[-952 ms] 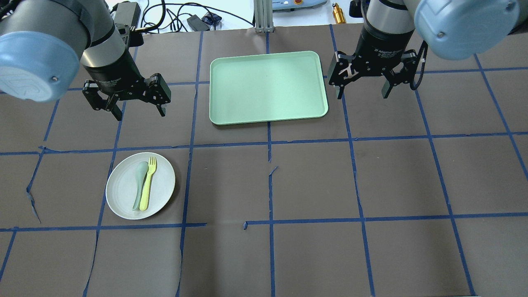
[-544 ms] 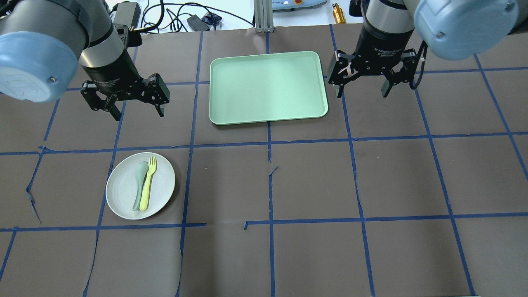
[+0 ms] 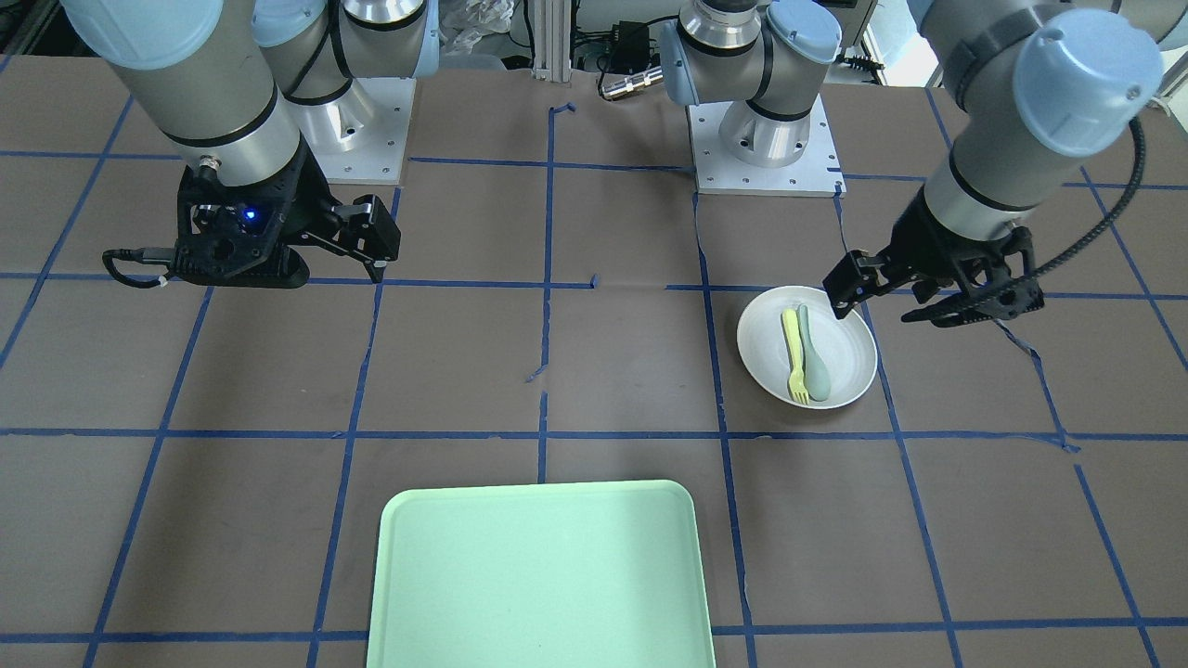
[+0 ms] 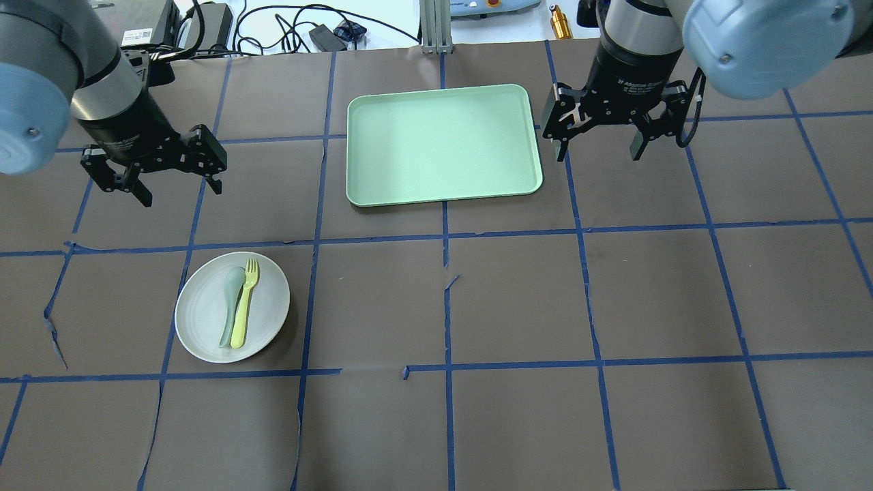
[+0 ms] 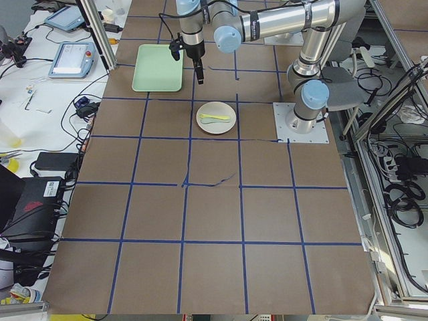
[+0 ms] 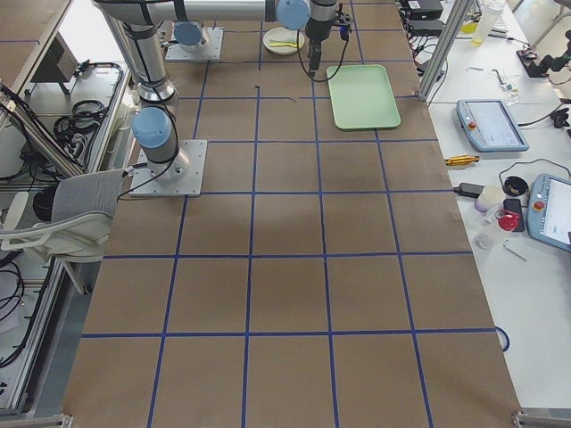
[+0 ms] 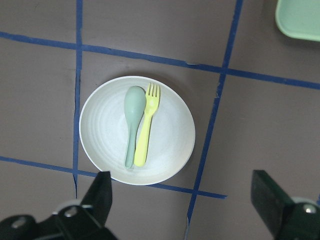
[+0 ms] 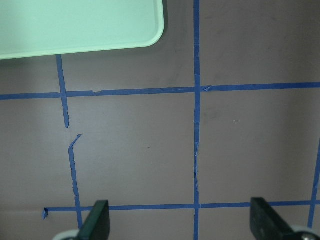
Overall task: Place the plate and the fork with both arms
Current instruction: 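Lower the left gripper to the white plate's rim nearest it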
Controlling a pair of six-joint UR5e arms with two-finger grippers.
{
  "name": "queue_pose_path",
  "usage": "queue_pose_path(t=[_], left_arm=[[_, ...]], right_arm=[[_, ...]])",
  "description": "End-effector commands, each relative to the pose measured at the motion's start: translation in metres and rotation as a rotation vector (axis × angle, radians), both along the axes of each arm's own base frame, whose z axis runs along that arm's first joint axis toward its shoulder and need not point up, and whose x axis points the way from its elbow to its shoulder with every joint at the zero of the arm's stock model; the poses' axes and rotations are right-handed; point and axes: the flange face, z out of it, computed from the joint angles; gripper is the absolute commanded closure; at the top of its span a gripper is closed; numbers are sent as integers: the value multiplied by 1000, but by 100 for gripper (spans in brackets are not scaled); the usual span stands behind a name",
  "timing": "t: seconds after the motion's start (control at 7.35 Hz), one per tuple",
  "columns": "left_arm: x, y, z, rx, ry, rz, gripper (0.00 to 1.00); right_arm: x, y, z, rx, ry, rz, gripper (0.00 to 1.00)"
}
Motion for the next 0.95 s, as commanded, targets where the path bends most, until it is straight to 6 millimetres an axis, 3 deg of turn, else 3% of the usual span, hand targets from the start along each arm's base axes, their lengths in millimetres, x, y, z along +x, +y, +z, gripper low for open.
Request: queue_pose_path(t=[0.0, 0.14, 0.41, 0.68, 0.82], left_arm=[[66, 6, -61, -37, 22, -53, 0], [96, 16, -95, -62, 40, -110, 0], [135, 40, -152, -17, 150, -118, 22], [134, 48, -191, 58, 195, -151, 22], [136, 48, -200, 78, 202, -174, 22]], right_arm=[[1, -3, -2, -8, 0, 0, 0], [1, -2, -3, -5, -2, 0, 0], [1, -3, -4, -3, -2, 0, 0], [1, -3, -4, -3, -2, 0, 0], [1, -3, -4, -3, -2, 0, 0]])
